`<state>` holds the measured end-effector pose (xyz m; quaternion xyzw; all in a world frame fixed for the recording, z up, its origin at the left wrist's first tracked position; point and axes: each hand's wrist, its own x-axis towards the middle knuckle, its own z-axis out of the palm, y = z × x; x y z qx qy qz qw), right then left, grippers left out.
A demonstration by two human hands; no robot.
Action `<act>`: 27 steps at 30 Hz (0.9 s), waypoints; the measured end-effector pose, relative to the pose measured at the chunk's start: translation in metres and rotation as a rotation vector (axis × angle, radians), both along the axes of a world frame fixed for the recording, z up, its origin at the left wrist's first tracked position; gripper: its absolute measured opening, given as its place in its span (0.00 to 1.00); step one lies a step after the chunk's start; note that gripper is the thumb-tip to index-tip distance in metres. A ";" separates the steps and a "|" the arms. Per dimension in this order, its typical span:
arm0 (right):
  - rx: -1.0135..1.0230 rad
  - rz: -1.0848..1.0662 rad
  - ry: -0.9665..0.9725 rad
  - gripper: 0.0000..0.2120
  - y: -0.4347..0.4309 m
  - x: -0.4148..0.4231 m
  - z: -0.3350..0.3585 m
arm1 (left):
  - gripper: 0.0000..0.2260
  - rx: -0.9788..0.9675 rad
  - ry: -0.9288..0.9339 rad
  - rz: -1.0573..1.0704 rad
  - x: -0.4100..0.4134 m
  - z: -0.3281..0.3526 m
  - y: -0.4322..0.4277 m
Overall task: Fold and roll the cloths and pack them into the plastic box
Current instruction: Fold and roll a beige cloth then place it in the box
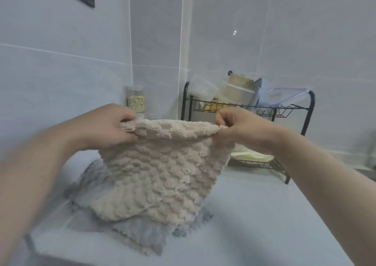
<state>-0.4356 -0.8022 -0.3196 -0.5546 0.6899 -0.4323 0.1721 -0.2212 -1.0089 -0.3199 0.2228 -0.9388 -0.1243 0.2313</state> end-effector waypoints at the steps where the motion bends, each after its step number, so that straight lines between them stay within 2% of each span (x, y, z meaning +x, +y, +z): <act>1: -0.021 0.011 -0.039 0.17 0.017 -0.001 0.007 | 0.07 0.066 0.044 -0.041 -0.001 0.006 0.011; 4: -0.097 0.011 -0.239 0.14 0.067 -0.004 0.025 | 0.10 0.394 0.155 -0.262 -0.010 0.020 0.046; 7: -0.176 -0.107 -0.353 0.10 0.108 -0.015 0.032 | 0.21 0.707 0.153 -0.505 -0.031 0.030 0.078; 10: -0.153 -0.233 -0.387 0.11 0.136 -0.035 0.024 | 0.19 0.860 0.111 -0.565 -0.069 0.023 0.099; 12: -0.060 -0.325 -0.357 0.13 0.147 -0.055 0.006 | 0.12 0.816 0.063 -0.503 -0.101 0.006 0.105; 14: 0.048 -0.423 -0.287 0.13 0.153 -0.078 -0.022 | 0.10 0.736 -0.039 -0.444 -0.136 -0.023 0.106; 18: 0.245 -0.575 -0.088 0.11 0.156 -0.118 -0.090 | 0.08 0.360 -0.197 -0.299 -0.204 -0.101 0.108; 20: 0.269 -0.654 -0.056 0.11 0.151 -0.128 -0.120 | 0.09 0.211 -0.218 -0.261 -0.229 -0.137 0.110; 22: 0.260 -0.717 0.007 0.12 0.145 -0.140 -0.149 | 0.17 0.097 -0.263 -0.224 -0.242 -0.162 0.109; 25: 0.421 -0.728 0.371 0.19 0.142 -0.152 -0.174 | 0.25 -0.184 -0.282 -0.206 -0.245 -0.173 0.112; 27: 0.453 -0.656 0.531 0.20 0.146 -0.145 -0.170 | 0.23 -0.164 -0.287 -0.324 -0.238 -0.171 0.120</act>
